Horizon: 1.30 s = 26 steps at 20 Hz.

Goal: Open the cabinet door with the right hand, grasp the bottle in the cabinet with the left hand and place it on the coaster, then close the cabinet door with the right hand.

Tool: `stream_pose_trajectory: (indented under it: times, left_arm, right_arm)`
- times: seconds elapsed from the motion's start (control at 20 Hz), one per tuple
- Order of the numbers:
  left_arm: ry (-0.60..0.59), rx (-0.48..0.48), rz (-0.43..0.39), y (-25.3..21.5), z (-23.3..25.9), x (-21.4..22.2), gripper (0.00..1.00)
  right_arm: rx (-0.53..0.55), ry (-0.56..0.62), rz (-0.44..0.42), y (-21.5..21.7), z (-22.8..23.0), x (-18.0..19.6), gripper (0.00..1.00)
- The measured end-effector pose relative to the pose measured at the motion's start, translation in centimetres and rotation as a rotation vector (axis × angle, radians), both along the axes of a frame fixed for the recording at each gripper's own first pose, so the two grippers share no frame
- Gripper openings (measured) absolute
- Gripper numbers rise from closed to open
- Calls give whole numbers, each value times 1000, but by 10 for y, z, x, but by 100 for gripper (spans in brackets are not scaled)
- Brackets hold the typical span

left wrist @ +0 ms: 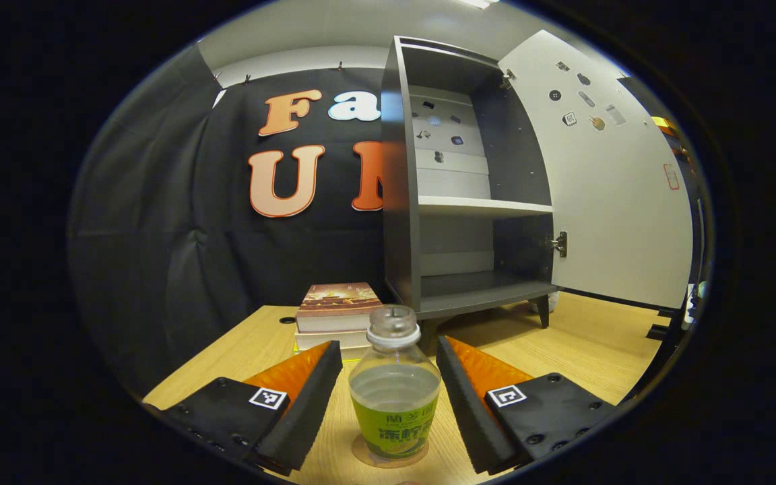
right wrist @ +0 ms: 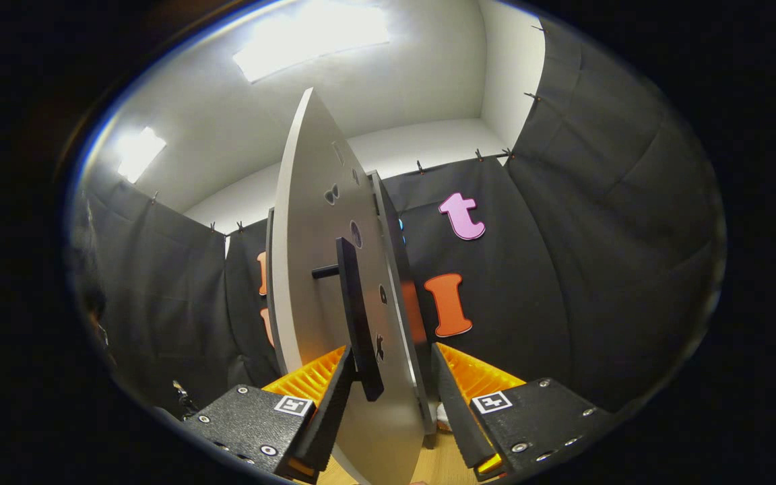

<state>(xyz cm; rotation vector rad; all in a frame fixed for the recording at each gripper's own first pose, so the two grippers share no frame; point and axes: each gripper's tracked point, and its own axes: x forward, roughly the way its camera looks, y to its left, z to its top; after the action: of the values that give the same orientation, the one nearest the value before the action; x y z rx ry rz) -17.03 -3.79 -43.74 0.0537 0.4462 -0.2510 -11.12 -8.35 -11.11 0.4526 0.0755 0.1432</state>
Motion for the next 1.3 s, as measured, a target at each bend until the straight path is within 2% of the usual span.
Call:
stream_pose_trajectory:
  times: [0.05, 0.1, 0.15, 0.35, 0.55, 0.6, 0.65, 0.9, 1.0, 1.1, 1.3]
  left_arm:
    - [2, 11, -10, -2, 8, 2, 93]
    - [1, 19, -20, -4, 19, 4, 92]
    - [-4, 23, -26, -5, 29, 6, 93]
    - [-29, 22, -37, -7, 66, 17, 93]
    - [-9, 24, -15, 2, 86, 29, 93]
    - [-1, 23, -5, 5, 93, 35, 93]
    - [3, 18, 5, 8, 100, 41, 93]
    - [2, 12, 46, 21, 135, 68, 93]
    - [-27, 23, 39, 21, 149, 74, 93]
    - [-74, 31, 18, 21, 158, 78, 93]
    - [-48, 3, 43, 28, 156, 85, 93]
  right_arm:
    - [-3, 5, 9, 0, -1, 0, 71]
    - [-6, 5, 14, 0, 0, -1, 76]
    - [-10, -2, 11, -3, 2, -1, 72]
    - [20, -58, -17, -20, 27, -7, 74]
    - [53, -44, -21, -36, 27, -12, 74]
    - [48, -36, -17, -39, 26, -13, 80]
    - [42, -28, -11, -40, 25, -13, 75]
    - [-13, 4, 14, -40, 21, -8, 77]
    - [-25, 21, 39, -33, 20, -1, 76]
    - [-31, 17, 27, -35, 18, 1, 77]
    - [-7, 34, 44, -32, 16, 2, 77]
